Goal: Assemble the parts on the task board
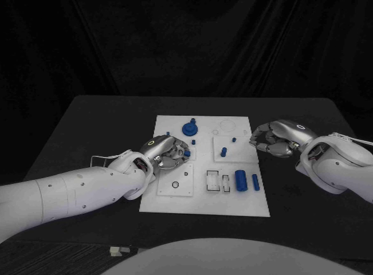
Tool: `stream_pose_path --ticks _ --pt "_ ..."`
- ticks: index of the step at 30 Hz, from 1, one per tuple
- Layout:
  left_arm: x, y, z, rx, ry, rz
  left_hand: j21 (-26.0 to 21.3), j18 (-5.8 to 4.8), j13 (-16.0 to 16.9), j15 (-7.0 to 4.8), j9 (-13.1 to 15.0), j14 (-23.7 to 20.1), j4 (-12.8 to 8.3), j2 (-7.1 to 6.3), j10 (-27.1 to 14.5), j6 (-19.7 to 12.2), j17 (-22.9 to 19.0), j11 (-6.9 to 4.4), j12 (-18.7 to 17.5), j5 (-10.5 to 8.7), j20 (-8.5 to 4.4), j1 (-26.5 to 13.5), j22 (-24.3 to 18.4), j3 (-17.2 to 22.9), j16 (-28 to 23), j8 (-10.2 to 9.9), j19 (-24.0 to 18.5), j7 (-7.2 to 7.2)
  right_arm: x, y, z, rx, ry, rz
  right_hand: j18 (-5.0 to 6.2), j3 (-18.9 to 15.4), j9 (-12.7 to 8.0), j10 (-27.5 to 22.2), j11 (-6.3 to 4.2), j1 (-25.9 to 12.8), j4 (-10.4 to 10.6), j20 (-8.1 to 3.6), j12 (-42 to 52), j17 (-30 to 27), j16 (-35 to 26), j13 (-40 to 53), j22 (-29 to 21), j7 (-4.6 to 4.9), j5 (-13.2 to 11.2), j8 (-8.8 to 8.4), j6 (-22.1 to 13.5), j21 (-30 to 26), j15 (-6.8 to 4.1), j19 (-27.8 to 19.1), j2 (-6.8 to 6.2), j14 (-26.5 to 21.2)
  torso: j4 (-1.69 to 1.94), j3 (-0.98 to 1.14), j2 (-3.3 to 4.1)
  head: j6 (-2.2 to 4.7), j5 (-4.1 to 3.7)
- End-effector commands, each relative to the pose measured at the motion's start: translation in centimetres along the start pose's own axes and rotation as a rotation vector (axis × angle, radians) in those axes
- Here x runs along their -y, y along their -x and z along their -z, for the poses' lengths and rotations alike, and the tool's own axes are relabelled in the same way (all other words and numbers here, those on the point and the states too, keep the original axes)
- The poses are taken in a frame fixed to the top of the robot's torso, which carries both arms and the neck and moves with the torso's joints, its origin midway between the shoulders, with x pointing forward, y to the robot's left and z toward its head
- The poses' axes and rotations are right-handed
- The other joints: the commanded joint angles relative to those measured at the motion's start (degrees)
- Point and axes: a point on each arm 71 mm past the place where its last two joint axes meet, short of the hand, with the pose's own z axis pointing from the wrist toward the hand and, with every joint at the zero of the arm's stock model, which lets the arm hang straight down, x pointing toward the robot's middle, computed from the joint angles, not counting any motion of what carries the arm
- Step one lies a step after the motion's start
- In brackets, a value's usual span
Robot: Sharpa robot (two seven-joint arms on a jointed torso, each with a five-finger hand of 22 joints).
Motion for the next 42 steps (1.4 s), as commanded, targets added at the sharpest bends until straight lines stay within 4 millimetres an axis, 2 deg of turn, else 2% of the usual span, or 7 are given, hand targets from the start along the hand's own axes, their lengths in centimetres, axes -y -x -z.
stream_pose_path --ticks 1,16,26,32,37,40,42 --pt "-0.4 -0.7 0.3 -0.042 0.036 0.009 -0.20 -1.13 13.81 0.39 -0.16 6.16 -0.01 0.03 4.23 -0.40 15.07 0.35 -0.34 -0.21 0.30 -0.82 10.19 -0.35 0.15 -0.36 -0.03 -0.03 0.1 -0.1 0.1 -0.003 -0.017 0.000 -0.64 0.32 -0.09 5.89 0.38 0.69 0.07 0.42 0.14 15.10 0.15 15.09 13.56 -0.15 0.39 -0.21 0.35 0.06 0.41 3.93 0.03 6.11 0.01 0.00 0.00 -0.01 -0.04" --pt "0.2 0.6 1.4 0.025 -0.007 0.014 -0.16 -1.12 12.66 1.90 -5.80 6.16 2.20 -1.22 2.54 -6.64 15.07 2.09 -1.39 -0.57 1.70 -0.76 10.14 -2.67 0.15 -3.52 -0.23 1.93 0.2 0.0 0.3 0.000 -0.022 0.000 -0.66 0.30 -0.11 5.89 0.41 0.55 0.23 0.43 0.14 15.10 0.15 15.09 13.58 -0.09 0.44 -0.23 0.40 0.11 0.43 3.95 -0.05 6.11 0.02 0.01 -0.01 -0.01 -0.36" --pt "1.2 5.3 0.9 0.072 -0.041 -0.015 -0.32 -1.02 11.87 2.18 -8.08 6.16 4.26 -1.94 1.40 -8.13 15.07 2.30 -2.11 -1.38 2.06 -1.55 10.06 -4.65 0.15 -3.63 -0.49 2.21 0.2 0.0 0.3 0.001 -0.022 -0.001 -0.67 0.24 -0.13 5.89 0.45 0.38 0.41 0.44 0.14 15.10 0.15 15.09 13.59 -0.06 0.26 -0.26 0.41 0.16 0.45 3.97 -0.14 6.11 -0.04 0.03 -0.12 -0.01 -0.62" --pt "3.0 9.1 -0.3 0.083 -0.131 -0.147 -0.12 -1.04 12.04 2.21 -9.34 6.16 6.23 -1.85 1.65 -8.23 15.07 2.24 -1.92 -1.85 2.19 -2.16 10.11 -5.99 0.15 -3.23 -0.40 2.18 0.2 0.0 0.3 0.006 -0.021 -0.002 -0.66 0.21 -0.14 5.89 0.46 0.28 0.53 0.45 0.14 15.10 0.15 15.09 13.58 -0.06 0.14 -0.26 0.43 0.13 0.46 3.95 -0.17 6.11 -0.08 0.06 -0.09 -0.01 -0.76" --pt "4.8 11.6 -2.1 -0.006 -0.192 -0.329 1.43 -1.40 13.05 1.44 -10.90 6.16 8.80 -1.84 3.21 -7.78 15.07 1.27 -0.94 -3.28 1.61 -2.20 10.62 -7.31 0.15 -2.59 0.80 1.41 0.1 0.0 0.3 0.006 -0.020 -0.003 -0.67 0.20 -0.15 5.89 0.46 0.24 0.58 0.46 0.14 15.10 0.15 15.09 13.59 -0.06 0.09 -0.27 0.44 0.16 0.46 3.97 -0.18 6.11 -0.02 0.05 -0.04 -0.01 -0.92" --pt "5.6 12.0 -3.3 -0.174 -0.210 -0.443 2.83 -1.78 13.52 0.64 -12.20 6.16 12.00 -2.27 3.89 -7.43 15.07 0.31 -0.52 -6.22 0.91 -3.04 11.12 -8.68 0.15 -1.91 1.86 0.26 0.0 0.0 0.3 0.006 -0.019 -0.004 -0.67 0.20 -0.15 5.89 0.46 0.24 0.58 0.46 0.14 15.10 0.15 15.09 13.59 -0.06 0.09 -0.27 0.44 0.16 0.46 3.97 -0.18 6.11 -0.01 0.02 -0.04 -0.01 -0.99" --pt "5.9 11.7 -3.9 -0.297 -0.214 -0.487 3.27 -1.90 13.82 0.45 -12.47 6.16 12.91 -2.33 4.32 -6.95 15.07 0.04 -0.26 -7.82 0.68 -3.02 11.29 -8.72 0.15 -1.50 2.19 -0.08 0.0 0.0 0.3 0.005 -0.018 -0.004 -0.67 0.20 -0.15 5.89 0.46 0.24 0.58 0.46 0.14 15.10 0.15 15.09 13.59 -0.06 0.09 -0.27 0.44 0.16 0.46 3.97 -0.18 6.11 -0.02 0.02 -0.03 -0.01 -1.09"
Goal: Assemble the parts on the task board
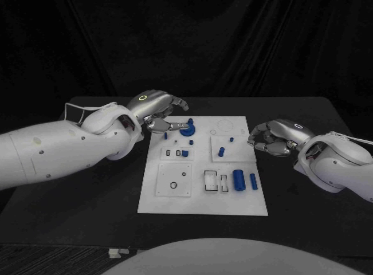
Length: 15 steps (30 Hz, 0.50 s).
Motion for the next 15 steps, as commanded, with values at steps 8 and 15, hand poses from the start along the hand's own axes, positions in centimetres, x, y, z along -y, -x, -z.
stream_pose_path --ticks 8,15 --pt "1.4 -2.4 -2.4 -0.526 -0.230 -0.362 11.12 -3.09 15.08 -2.28 2.74 5.94 1.48 -2.57 6.01 10.13 15.08 -2.78 1.37 -2.82 -1.42 -3.80 15.09 1.10 0.15 6.82 8.70 -3.72 -0.1 -0.1 0.1 0.002 -0.014 -0.002 -0.73 0.03 -0.06 5.89 0.46 0.20 0.47 0.46 0.14 15.07 0.15 15.09 13.66 -0.06 -0.20 -0.27 0.45 0.43 0.47 4.09 -0.20 6.11 -0.03 0.03 -0.02 -0.01 -0.89" --pt "1.9 -2.7 -3.2 -0.571 -0.291 -0.447 11.12 -3.09 15.08 -3.26 5.14 5.94 1.69 -3.88 6.01 8.48 15.08 -3.67 1.37 -2.83 -2.42 -8.89 15.09 -3.33 0.15 7.13 8.70 -4.35 -0.2 -0.1 0.0 0.000 -0.009 -0.002 -0.72 0.02 -0.07 5.89 0.47 0.17 0.51 0.46 0.14 15.07 0.15 15.09 13.64 -0.05 -0.22 -0.27 0.46 0.39 0.48 4.07 -0.22 6.11 -0.08 -0.01 0.09 -0.01 -0.66"
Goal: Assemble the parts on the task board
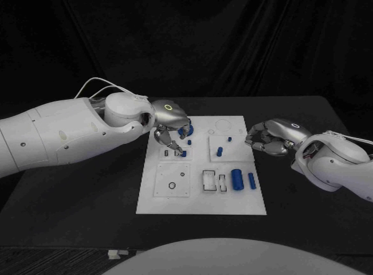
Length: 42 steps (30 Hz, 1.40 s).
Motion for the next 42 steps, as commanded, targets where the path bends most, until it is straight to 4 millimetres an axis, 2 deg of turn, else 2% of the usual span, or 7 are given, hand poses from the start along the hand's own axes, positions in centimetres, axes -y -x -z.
stream_pose_path --ticks 1,5,11,17,21,26,42 --pt "0.6 -0.4 -0.3 -0.103 -0.076 -0.102 0.16 -0.32 15.08 -0.42 0.62 5.95 0.05 0.03 6.06 -0.96 15.09 -0.44 0.19 -0.27 -0.51 -1.80 15.10 -2.65 0.15 -0.26 6.02 0.04 0.0 -0.1 0.0 0.002 -0.011 0.000 -0.73 -0.13 -0.07 5.89 0.47 0.17 0.35 0.46 0.14 15.07 0.15 15.10 13.65 -0.05 -0.21 -0.27 0.46 0.11 0.48 4.07 -0.21 6.11 -0.07 -0.04 0.13 -0.01 0.03" --pt "0.8 -0.3 -0.6 -0.114 -0.089 -0.112 0.16 -0.32 15.08 -0.49 0.90 5.95 0.04 0.24 6.06 -1.65 15.09 -0.49 0.19 -0.27 -0.62 -2.47 15.10 -3.67 0.15 -0.73 6.02 -0.02 -0.1 -0.1 -0.1 0.003 -0.007 -0.001 -0.71 -0.13 -0.07 5.89 0.47 0.17 0.36 0.47 0.14 15.07 0.15 15.10 13.63 -0.06 -0.22 -0.27 0.47 0.05 0.48 4.04 -0.22 6.11 -0.06 -0.13 0.33 -0.01 -0.11" --pt "0.9 -0.3 -1.1 -0.122 -0.092 -0.117 0.16 -0.32 15.08 -0.52 0.96 5.95 0.03 0.80 6.06 -2.35 15.09 -0.52 0.19 -0.26 -0.69 -2.92 15.10 -3.66 0.15 -1.40 6.02 -0.05 -0.2 -0.1 0.0 0.003 -0.003 -0.001 -0.71 -0.13 -0.08 5.89 0.47 0.16 0.39 0.47 0.14 15.07 0.15 15.10 13.63 -0.06 -0.22 -0.28 0.46 0.04 0.48 4.04 -0.24 6.11 0.03 -0.03 0.12 -0.01 -0.08" --pt "1.0 -0.2 -1.7 -0.138 -0.084 -0.118 0.04 -0.28 15.08 -0.43 1.28 5.95 -0.07 1.77 6.06 -2.34 15.09 -0.41 0.19 -0.14 -0.72 -2.10 15.05 -2.26 0.15 -1.79 5.92 0.12 -0.3 -0.1 -0.1 0.002 0.003 -0.002 -0.71 -0.27 -0.11 5.89 0.48 0.00 0.54 0.49 0.14 15.07 0.15 15.10 13.63 -0.07 -0.08 -0.33 0.45 0.04 0.49 4.03 -0.58 6.11 0.02 -0.09 0.21 -0.01 0.11" --pt "1.1 -0.2 -2.0 -0.150 -0.074 -0.117 0.03 -0.28 15.08 -0.27 1.83 5.95 -0.20 2.20 6.06 -2.06 15.09 -0.24 0.19 0.01 -0.60 -0.07 15.05 -0.22 0.15 -2.03 5.91 0.34 -0.3 -0.1 -0.1 0.000 0.008 -0.002 -0.72 -0.35 -0.13 5.89 0.47 -0.14 0.70 0.50 0.14 15.07 0.15 15.10 13.64 -0.08 0.15 -0.35 0.47 0.07 0.50 4.04 -0.78 6.11 0.04 -0.12 0.24 -0.01 -0.15" --pt "1.2 -0.3 -2.4 -0.171 -0.063 -0.115 -0.03 -0.26 15.08 -0.12 2.62 5.95 -0.32 2.20 6.06 -1.49 15.09 -0.08 0.19 0.32 -0.48 1.35 15.02 1.79 0.15 -1.93 5.86 0.51 -0.4 -0.1 -0.1 0.000 0.012 -0.002 -0.70 -0.42 -0.15 5.89 0.46 -0.24 0.82 0.51 0.14 15.07 0.15 15.10 13.62 -0.11 0.35 -0.36 0.50 0.02 0.50 4.01 -0.96 6.11 0.05 -0.07 0.20 -0.01 0.15" --pt "1.7 -1.4 -3.3 -0.213 -0.055 -0.096 -0.58 -0.10 15.08 0.00 3.03 5.95 -0.29 2.22 6.06 -1.16 15.09 0.09 0.19 0.46 -0.40 1.59 14.80 2.26 0.15 -1.87 5.38 0.80 -0.5 -0.2 -0.1 0.000 0.018 -0.004 -0.68 -0.44 -0.16 5.89 0.45 -0.27 0.87 0.51 0.14 15.07 0.15 15.10 13.59 -0.13 0.49 -0.36 0.53 -0.05 0.49 3.98 -1.04 6.11 0.02 -0.05 0.18 -0.01 0.35"
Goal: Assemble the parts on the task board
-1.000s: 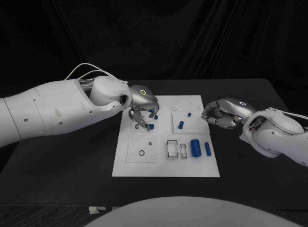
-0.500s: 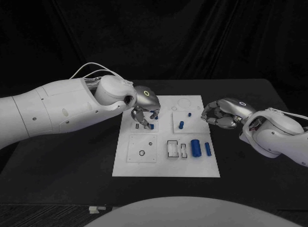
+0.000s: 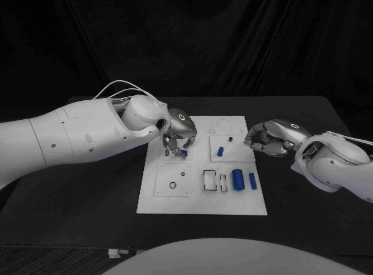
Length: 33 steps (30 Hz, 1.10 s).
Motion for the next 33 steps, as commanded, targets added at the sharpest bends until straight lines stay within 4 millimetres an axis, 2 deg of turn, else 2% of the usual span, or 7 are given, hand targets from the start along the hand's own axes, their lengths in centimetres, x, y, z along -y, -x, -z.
stream_pose_path --ticks 1,7,14,17,20,25,33 --pt "0.02 -0.25 -0.19 -0.025 0.006 0.004 -0.39 -0.09 15.09 0.02 0.12 5.95 0.17 -0.16 5.97 0.34 15.09 0.20 0.20 0.22 0.01 0.47 14.76 0.31 0.15 -0.07 5.28 -0.02 -0.09 -0.07 0.05 0.001 0.004 0.000 -0.68 0.12 -0.06 5.89 0.45 0.05 0.31 0.51 0.15 15.09 0.15 15.10 13.61 0.08 0.08 -0.36 0.32 -0.05 0.34 3.98 -0.72 5.95 0.02 0.00 0.01 -0.01 -0.01" --pt "-0.02 -0.51 -0.47 -0.027 0.014 0.008 -0.69 0.00 15.09 0.12 0.25 5.95 0.15 0.02 5.97 0.30 15.09 0.36 0.20 0.29 0.05 0.46 14.64 0.45 0.15 -0.16 5.02 0.25 -0.09 -0.09 0.02 -0.001 0.001 0.000 -0.66 0.13 -0.07 5.89 0.44 0.05 0.34 0.51 0.15 15.09 0.15 15.10 13.59 0.07 0.14 -0.36 0.34 -0.11 0.33 3.95 -0.73 5.95 0.02 -0.02 -0.01 -0.01 0.03" --pt "0.06 -0.59 -0.70 -0.023 0.014 0.009 -0.95 0.07 15.09 0.46 0.65 5.95 -0.09 0.34 5.97 0.09 15.09 0.68 0.20 1.76 0.27 0.79 14.54 0.80 0.15 -0.55 4.79 0.47 -0.06 -0.12 0.02 -0.005 -0.002 0.000 -0.67 0.18 -0.07 5.89 0.43 0.07 0.37 0.51 0.15 15.09 0.15 15.10 13.59 0.06 0.23 -0.35 0.37 -0.10 0.33 3.95 -0.69 5.95 0.02 0.00 -0.01 -0.01 0.09" --pt "0.09 -0.63 -0.79 -0.026 0.013 0.010 -1.06 0.11 15.09 0.50 1.05 5.95 -0.18 0.42 5.97 0.17 15.09 0.68 0.20 3.49 0.39 1.16 14.50 1.00 0.15 -0.72 4.69 0.42 -0.06 -0.13 0.00 -0.006 -0.003 0.000 -0.66 0.21 -0.07 5.89 0.42 0.09 0.38 0.51 0.15 15.09 0.15 15.10 13.58 0.05 0.28 -0.36 0.38 -0.12 0.33 3.94 -0.68 5.95 0.01 0.00 -0.01 -0.01 0.20" --pt "0.13 -0.65 -0.88 -0.028 0.012 0.011 -1.13 0.13 15.09 0.50 1.19 5.95 -0.25 0.56 5.97 0.17 15.09 0.67 0.20 4.22 0.43 1.33 14.47 1.14 0.15 -0.80 4.63 0.39 -0.06 -0.14 -0.01 -0.007 -0.003 0.000 -0.64 0.30 -0.08 5.89 0.40 0.18 0.38 0.50 0.15 15.09 0.15 15.10 13.56 0.03 0.49 -0.36 0.40 -0.18 0.32 3.91 -0.66 5.95 0.02 -0.01 0.00 -0.01 0.17" --pt "0.19 -0.79 -1.00 -0.037 0.011 0.014 -1.27 0.17 15.09 0.53 1.58 5.95 -0.75 1.03 5.97 -0.06 15.09 0.71 0.20 6.65 0.52 2.14 14.42 1.68 0.15 -1.24 4.51 0.43 -0.05 -0.16 -0.01 -0.009 -0.004 0.001 -0.65 0.39 -0.10 5.89 0.38 0.28 0.38 0.50 0.15 15.09 0.15 15.10 13.57 0.02 0.76 -0.38 0.41 -0.15 0.31 3.92 -0.67 5.95 0.00 0.00 0.01 -0.01 0.07" --pt "0.15 -1.11 -1.11 -0.054 0.011 0.022 -1.41 0.21 15.09 0.54 1.64 5.95 -0.87 1.01 5.97 -0.03 15.09 0.72 0.20 6.82 0.53 2.28 14.37 1.73 0.15 -1.26 4.39 0.46 -0.05 -0.18 -0.04 -0.011 -0.006 0.001 -0.63 0.51 -0.11 5.89 0.37 0.40 0.38 0.49 0.15 15.09 0.15 15.10 13.55 0.01 1.15 -0.39 0.44 -0.21 0.29 3.89 -0.69 5.95 0.02 0.01 -0.04 -0.01 0.03"
